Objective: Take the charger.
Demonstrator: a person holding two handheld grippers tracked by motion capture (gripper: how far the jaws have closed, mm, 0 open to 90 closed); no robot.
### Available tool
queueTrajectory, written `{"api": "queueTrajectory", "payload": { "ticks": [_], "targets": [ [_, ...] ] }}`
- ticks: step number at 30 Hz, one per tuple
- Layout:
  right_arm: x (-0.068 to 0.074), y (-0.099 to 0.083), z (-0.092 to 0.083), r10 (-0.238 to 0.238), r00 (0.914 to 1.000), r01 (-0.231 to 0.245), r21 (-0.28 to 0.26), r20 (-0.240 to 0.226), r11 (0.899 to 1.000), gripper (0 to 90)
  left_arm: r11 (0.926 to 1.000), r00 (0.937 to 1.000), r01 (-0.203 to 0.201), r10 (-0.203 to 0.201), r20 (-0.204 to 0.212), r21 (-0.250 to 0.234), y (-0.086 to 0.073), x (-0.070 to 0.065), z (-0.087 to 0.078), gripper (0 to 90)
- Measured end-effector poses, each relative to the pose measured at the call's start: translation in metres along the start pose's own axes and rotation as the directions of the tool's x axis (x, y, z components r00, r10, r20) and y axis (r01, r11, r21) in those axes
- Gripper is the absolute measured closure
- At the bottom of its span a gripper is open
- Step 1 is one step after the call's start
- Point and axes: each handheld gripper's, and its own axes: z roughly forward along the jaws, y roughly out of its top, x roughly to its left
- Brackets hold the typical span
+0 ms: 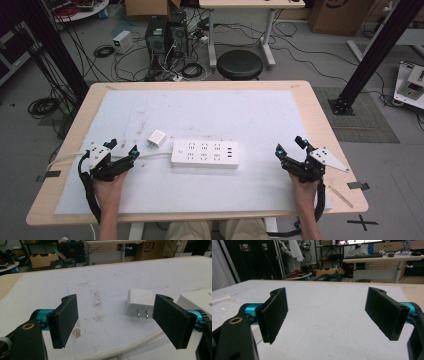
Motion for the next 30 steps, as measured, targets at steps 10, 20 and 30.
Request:
{"api": "queueTrajectory", "payload": {
  "ticks": [10,20,30],
  "targets": [
    [0.004,0.0,0.003,-0.033,0.9994,0.034,0.049,-0.012,0.998,19.1,1.0,1.0,-0.003,0.003,-0.003,0.002,0.0,0.0,0.001,20.7],
    [0.002,0.0,0.004,-0.009,0.9992,0.011,0.064,-0.039,0.998,19.1,0.9997,0.9997,0.024,-0.024,-0.006,0.007,0.001,0.001,0.001,17.8],
    [0.002,0.001,0.004,0.013,0.9986,-0.009,0.079,-0.051,0.997,19.1,0.9993,0.9996,0.011,-0.012,0.024,0.035,0.011,0.001,-0.004,17.8]
  ]
}}
